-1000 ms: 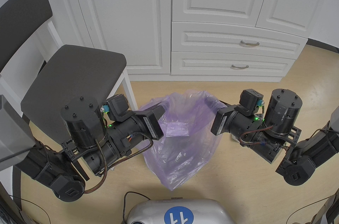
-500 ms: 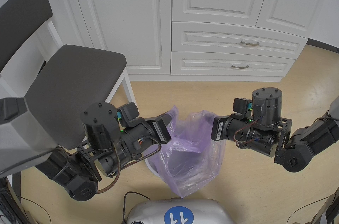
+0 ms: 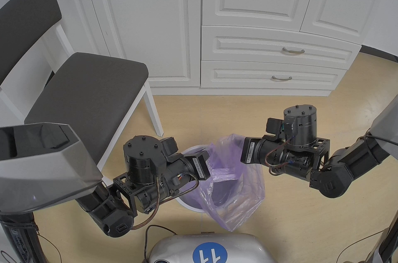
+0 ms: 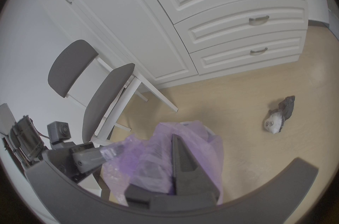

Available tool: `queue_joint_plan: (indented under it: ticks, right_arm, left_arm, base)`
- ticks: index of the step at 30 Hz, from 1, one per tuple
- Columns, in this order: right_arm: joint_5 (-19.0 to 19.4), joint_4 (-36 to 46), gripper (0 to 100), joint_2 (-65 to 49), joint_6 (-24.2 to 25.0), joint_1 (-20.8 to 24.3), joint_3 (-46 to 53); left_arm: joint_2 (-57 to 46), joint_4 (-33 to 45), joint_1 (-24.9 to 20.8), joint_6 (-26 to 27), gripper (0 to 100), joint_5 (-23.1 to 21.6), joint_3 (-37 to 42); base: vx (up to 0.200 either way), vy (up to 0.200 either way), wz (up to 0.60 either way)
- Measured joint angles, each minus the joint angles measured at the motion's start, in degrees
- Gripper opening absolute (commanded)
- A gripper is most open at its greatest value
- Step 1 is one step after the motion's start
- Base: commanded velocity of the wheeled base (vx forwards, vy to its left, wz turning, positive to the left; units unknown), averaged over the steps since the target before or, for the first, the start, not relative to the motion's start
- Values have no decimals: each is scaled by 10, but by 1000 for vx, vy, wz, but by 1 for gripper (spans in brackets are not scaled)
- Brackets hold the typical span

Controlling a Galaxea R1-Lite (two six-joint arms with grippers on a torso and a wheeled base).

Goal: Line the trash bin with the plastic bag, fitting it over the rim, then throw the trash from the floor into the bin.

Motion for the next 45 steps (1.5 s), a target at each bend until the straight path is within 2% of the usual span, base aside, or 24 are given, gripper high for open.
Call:
queue_joint_plan:
  ticks: [5, 9, 26, 45]
  right_arm:
    - [22, -1, 0, 30, 38, 0, -18]
    - [25, -7, 0, 57, 56, -3, -32]
    - [26, -30, 0, 156, 63, -53, -83]
    - [25, -49, 0, 199, 90, -70, -111]
  left_arm:
    - [26, 0, 18, -22, 0, 3, -23]
    - [38, 0, 29, -32, 0, 3, -33]
    - [104, -16, 53, -108, 0, 19, -96]
    - [176, -8, 83, -114, 0, 19, -146]
  base:
    - [0, 0, 0]
    - [0, 0, 0]
    - [0, 0, 0]
    - [0, 0, 0]
